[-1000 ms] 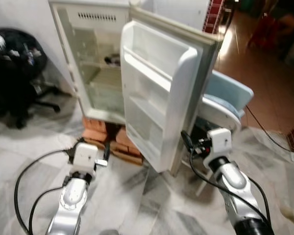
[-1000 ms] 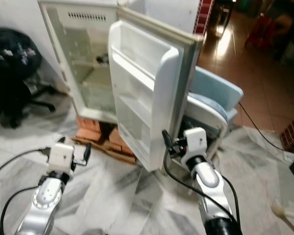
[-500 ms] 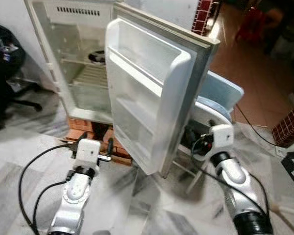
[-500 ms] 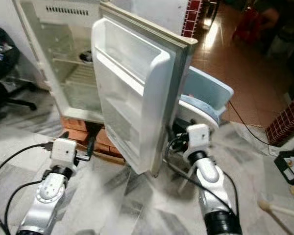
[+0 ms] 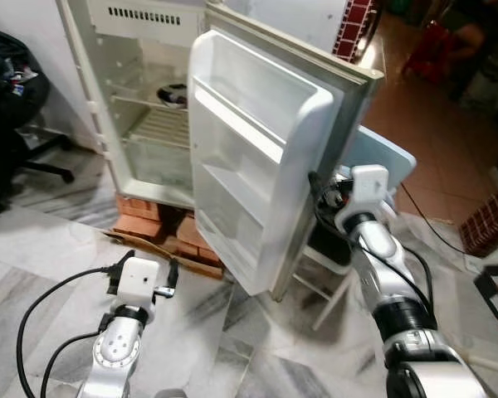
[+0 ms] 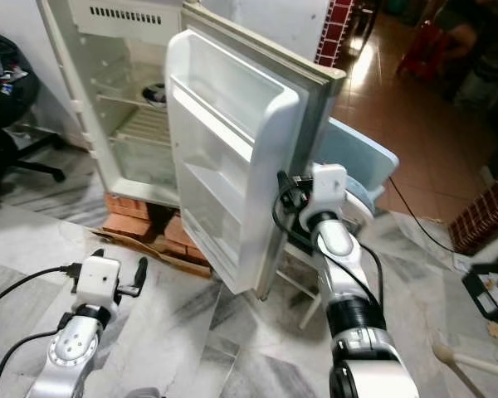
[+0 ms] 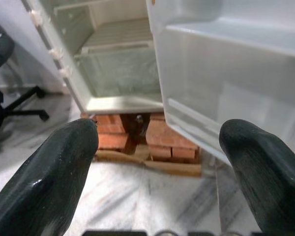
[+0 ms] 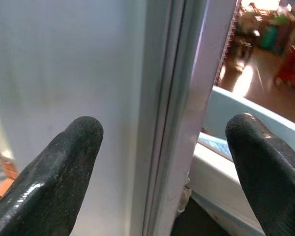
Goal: Restocking fridge
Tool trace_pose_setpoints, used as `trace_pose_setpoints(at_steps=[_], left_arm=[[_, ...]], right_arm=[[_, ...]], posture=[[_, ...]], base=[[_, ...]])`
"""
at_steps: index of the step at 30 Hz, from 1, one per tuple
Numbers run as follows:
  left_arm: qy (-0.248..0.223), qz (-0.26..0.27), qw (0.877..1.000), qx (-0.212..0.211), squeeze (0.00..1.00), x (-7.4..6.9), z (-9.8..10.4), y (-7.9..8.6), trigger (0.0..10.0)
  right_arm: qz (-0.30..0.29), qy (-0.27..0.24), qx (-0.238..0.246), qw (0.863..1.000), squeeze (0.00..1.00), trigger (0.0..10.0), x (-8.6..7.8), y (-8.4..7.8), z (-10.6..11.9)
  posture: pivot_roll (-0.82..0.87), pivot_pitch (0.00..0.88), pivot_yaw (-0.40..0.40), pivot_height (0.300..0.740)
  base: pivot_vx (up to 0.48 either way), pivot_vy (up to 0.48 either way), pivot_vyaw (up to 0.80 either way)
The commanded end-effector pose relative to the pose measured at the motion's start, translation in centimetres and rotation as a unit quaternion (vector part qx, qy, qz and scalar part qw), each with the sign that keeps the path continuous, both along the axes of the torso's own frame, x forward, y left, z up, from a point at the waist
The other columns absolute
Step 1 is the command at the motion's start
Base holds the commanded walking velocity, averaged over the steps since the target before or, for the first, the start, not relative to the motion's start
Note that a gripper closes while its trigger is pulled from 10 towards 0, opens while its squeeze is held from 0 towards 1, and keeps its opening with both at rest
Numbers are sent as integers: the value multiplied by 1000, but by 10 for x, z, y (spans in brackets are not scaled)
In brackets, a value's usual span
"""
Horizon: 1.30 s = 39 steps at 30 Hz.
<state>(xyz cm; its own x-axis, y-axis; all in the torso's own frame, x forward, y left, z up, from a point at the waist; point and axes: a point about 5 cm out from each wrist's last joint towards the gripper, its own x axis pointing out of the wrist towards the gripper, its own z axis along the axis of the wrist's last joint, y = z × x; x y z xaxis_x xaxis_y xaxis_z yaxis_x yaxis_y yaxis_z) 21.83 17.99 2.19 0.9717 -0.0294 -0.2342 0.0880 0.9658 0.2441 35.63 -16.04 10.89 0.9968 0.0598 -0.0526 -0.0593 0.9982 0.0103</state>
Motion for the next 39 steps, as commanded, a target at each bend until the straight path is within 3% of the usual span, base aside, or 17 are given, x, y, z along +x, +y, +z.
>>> trace_pose_setpoints(at_steps=[1, 4, 7, 10, 11, 12, 13, 14, 15, 18, 23, 29, 32, 33, 35, 36, 39], left_arm=[[-6, 1, 1000, 7, 0, 0, 5, -1, 10000], [-3, 5, 1000, 7, 0, -4, 4, 0, 10000], [1, 5, 1000, 8, 0, -6, 2, 1, 10000], [4, -1, 1000, 8, 0, -7, 3, -2, 10000], [3, -6, 1000, 7, 0, -6, 4, -4, 10000], [1, -12, 1000, 7, 0, -5, 4, -5, 10000], [1, -12, 1000, 7, 0, -5, 4, -5, 10000], [2, -13, 1000, 6, 0, -5, 5, -6, 10000], [2, -14, 1000, 7, 0, -5, 5, -6, 10000], [4, -15, 1000, 6, 0, -6, 4, -6, 10000], [7, -17, 1000, 4, 0, -6, 3, -7, 10000], [11, -35, 999, 4, 0, -4, 2, -12, 10000], [8, -45, 999, 9, 0, -1, 4, -13, 10000], [6, -43, 999, 9, 0, 0, 5, -12, 10000], [4, -37, 999, 8, 0, 2, 6, -10, 10000], [0, -31, 999, 8, 0, 4, 8, -9, 10000], [-3, -26, 1000, 9, 0, 6, 10, -7, 10000]], right_arm=[[-26, 16, 4, 1000, 0, 10000, 7, -3, 3], [-38, 20, 9, 999, 0, 10000, 11, -3, 6], [-27, 18, 60, 998, 0, 10000, 16, 3, 10], [19, -3, 104, 994, 0, 10000, 23, 21, 22], [59, -13, 167, 984, 0, 10000, 26, 35, 31], [136, -35, 247, 959, 0, 10000, 27, 57, 47], [136, -35, 247, 959, 0, 10000, 27, 57, 47], [183, -52, 267, 945, 0, 10000, 25, 68, 55], [275, -73, 307, 908, 0, 10000, 15, 86, 68], [423, -84, 343, 834, 0, 10000, -18, 107, 76], [517, -33, 365, 774, 0, 10000, -51, 103, 60], [506, 26, 306, 806, 0, 10000, -63, 81, 23], [467, 69, 237, 849, 0, 10000, -72, 61, 0], [427, 79, 205, 877, 0, 10000, -71, 53, -10], [374, 75, 206, 901, 0, 10000, -68, 44, -14], [294, 71, 180, 936, 0, 10000, -63, 32, -21], [242, 64, 171, 953, 0, 10000, -61, 24, -25]], posture=[[126, 0, -95, 740], [137, 0, -100, 740], [136, 0, -100, 740], [136, 0, -96, 740], [134, 0, -94, 740], [135, 0, -94, 740], [135, 0, -94, 740], [135, 0, -94, 740], [133, 0, -95, 740], [134, 0, -98, 740], [130, 0, -95, 740], [117, 0, -86, 740], [110, 0, -79, 740], [110, 0, -79, 740], [110, 0, -78, 740], [109, 0, -77, 740], [109, 0, -75, 740]], base=[[0, 0, 0], [0, 0, 0], [0, 0, 0], [0, 0, 0], [0, 0, 0], [0, 0, 0], [0, 0, 0], [0, 0, 0], [0, 0, 0], [0, 0, 0], [0, 0, 0], [0, 0, 0], [0, 0, 0], [0, 0, 0], [0, 0, 0], [0, 0, 0], [0, 0, 0]])
